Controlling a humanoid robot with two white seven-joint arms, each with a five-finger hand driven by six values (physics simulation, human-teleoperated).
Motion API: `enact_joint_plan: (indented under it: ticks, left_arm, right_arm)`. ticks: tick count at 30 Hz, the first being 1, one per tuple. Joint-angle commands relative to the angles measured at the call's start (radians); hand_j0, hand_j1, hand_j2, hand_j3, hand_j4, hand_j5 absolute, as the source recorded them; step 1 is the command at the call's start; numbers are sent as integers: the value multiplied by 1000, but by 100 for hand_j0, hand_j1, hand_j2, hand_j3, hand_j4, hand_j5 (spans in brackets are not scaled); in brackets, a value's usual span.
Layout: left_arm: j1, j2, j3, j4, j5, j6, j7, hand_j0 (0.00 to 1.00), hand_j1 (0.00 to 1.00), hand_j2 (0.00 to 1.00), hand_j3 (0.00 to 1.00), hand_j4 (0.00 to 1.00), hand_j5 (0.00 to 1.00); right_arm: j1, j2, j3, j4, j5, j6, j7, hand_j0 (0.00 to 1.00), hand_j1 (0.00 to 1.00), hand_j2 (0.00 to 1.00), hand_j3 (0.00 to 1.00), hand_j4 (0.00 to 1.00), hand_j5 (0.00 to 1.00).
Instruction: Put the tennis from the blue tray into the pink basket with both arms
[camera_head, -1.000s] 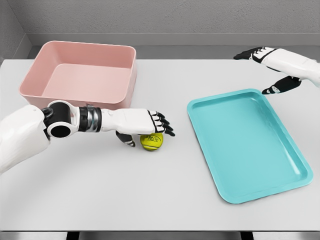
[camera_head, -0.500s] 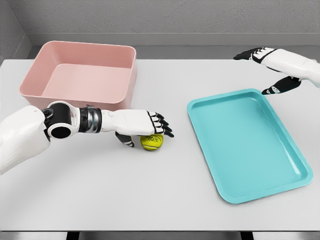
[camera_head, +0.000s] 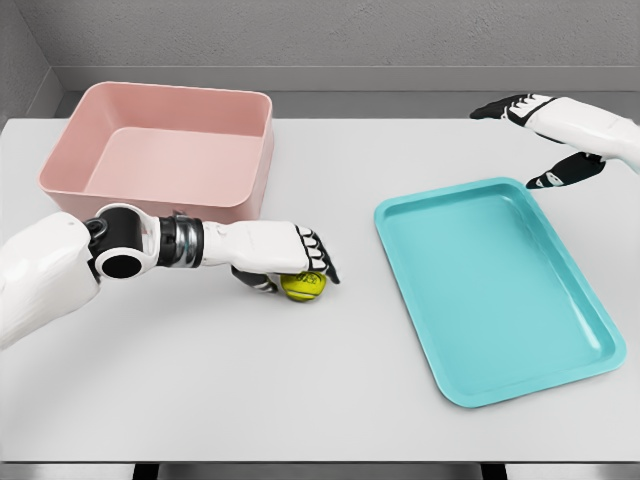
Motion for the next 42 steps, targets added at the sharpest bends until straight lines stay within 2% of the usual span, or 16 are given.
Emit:
enact_joint_plan:
  ticks: [1, 4, 7, 9, 10, 24, 36, 42]
  left_arm:
    - [0, 0, 1, -1, 5, -1, 1, 73, 73, 73, 73, 73, 73]
    - [2, 5, 1, -1, 7, -3, 1, 69, 69, 69, 69, 69, 69]
    - [2, 6, 1, 1, 7, -32, 3, 60, 60, 60, 60, 60, 60]
    - [2, 8, 1, -1, 7, -35, 3, 57, 57, 57, 57, 57, 57]
    - [8, 8, 2, -1, 7, -35, 3, 51, 51, 51, 51, 51, 51]
    - [12, 33, 19, -13, 16, -35, 1, 47, 47, 47, 47, 47, 47]
    - [-14, 77, 130, -54, 53, -35, 3, 46, 46, 46, 46, 46, 46]
    - [-38, 88, 136, -64, 76, -35, 3, 46, 46, 46, 46, 46, 46]
  right_arm:
    - [0, -2, -1, 0, -7, 2, -1, 100, 100, 100, 100, 100, 100]
    - [0, -2, -1, 0, -7, 2, -1, 100, 100, 100, 100, 100, 100]
    - [0, -2, -1, 0, -7, 2, -1, 100, 100, 100, 100, 100, 100]
    - [0, -2, -1, 0, -7, 2, -1, 100, 100, 100, 100, 100, 100]
    - [0, -2, 1, 0, -7, 2, -1, 100, 100, 100, 100, 100, 100]
    - [0, -2, -1, -2, -7, 2, -1, 100, 100, 100, 100, 100, 100]
    - [0, -2, -1, -2, -7, 2, -1, 100, 100, 100, 100, 100, 100]
    - [0, -2, -1, -3, -7, 2, -1, 100, 100, 100, 100, 100, 100]
